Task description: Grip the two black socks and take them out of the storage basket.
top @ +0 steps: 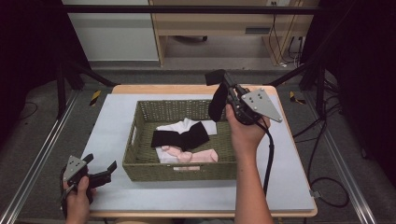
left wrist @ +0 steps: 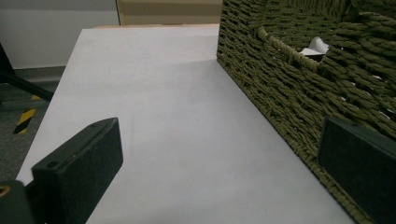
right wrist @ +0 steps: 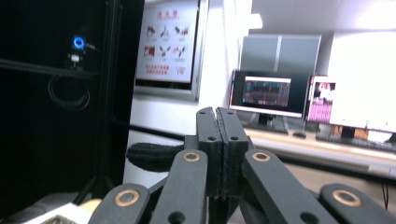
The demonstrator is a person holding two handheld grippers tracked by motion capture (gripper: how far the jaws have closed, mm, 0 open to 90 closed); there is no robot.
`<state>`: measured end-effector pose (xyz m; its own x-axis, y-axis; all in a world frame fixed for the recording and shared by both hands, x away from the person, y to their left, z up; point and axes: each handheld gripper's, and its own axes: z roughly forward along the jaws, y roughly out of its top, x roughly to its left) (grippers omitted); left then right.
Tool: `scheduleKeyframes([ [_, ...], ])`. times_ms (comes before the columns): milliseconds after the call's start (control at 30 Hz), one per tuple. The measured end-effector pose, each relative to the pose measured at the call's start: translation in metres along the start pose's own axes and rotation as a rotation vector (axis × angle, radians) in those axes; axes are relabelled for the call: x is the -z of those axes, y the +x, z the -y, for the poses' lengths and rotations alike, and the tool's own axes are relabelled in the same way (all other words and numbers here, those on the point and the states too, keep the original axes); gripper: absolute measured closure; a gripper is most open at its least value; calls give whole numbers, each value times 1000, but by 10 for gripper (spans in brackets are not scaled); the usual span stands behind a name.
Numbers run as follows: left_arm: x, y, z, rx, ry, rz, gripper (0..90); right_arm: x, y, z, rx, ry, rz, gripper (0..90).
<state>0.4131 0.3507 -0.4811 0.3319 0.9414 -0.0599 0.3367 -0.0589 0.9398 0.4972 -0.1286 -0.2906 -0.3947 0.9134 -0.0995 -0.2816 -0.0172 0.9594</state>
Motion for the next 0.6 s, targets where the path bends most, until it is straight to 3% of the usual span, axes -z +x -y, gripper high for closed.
scheduleKeyframes([
  [100,0,0,0,-1,1,-1,4,2,-4,-8,22,-29,9,897],
  [267,0,0,0,-3,2,-2,4,11,-17,-18,18,-74,44,897],
  [533,0,-1,0,-4,4,2,4,33,-48,-31,39,-98,110,897],
  [600,0,-1,0,-7,4,1,4,45,-62,-30,48,-92,139,897],
])
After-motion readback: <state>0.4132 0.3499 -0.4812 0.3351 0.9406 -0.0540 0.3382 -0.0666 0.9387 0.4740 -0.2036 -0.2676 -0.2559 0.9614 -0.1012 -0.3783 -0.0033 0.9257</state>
